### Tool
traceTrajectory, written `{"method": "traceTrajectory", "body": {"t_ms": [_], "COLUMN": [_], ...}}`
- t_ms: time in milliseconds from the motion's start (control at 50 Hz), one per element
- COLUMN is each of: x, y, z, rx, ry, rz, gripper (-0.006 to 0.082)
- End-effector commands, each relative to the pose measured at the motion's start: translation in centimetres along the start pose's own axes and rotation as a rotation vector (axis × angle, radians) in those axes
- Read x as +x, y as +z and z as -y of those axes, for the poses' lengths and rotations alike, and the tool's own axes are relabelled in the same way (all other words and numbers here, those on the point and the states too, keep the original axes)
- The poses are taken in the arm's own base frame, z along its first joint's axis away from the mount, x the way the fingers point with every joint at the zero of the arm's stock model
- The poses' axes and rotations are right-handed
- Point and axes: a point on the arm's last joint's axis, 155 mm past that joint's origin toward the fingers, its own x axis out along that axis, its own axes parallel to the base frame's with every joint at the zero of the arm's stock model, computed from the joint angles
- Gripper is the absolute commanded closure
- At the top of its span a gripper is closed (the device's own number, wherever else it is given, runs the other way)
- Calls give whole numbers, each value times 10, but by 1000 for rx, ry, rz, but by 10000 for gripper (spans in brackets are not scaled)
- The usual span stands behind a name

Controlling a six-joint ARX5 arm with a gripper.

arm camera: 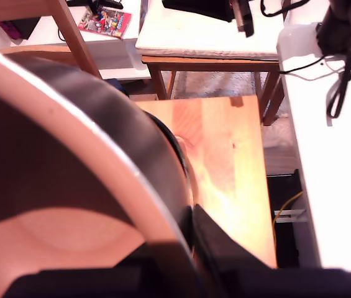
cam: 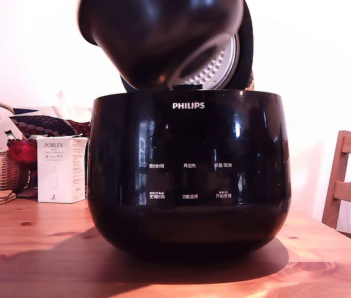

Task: Place the pot you are holding inside the rice cooker

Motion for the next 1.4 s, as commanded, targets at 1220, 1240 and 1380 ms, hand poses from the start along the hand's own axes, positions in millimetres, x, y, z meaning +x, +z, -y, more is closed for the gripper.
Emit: {"method": "traceTrajectory", "body": {"t_ms": [1220, 1240, 1380], "x": [54, 53, 49], "y": [-72, -73, -78], "z": [-32, -34, -41], "rx": [378, 379, 478], "ry": [64, 72, 84], "rz": [-452, -460, -509], "gripper": [789, 789, 789]}}
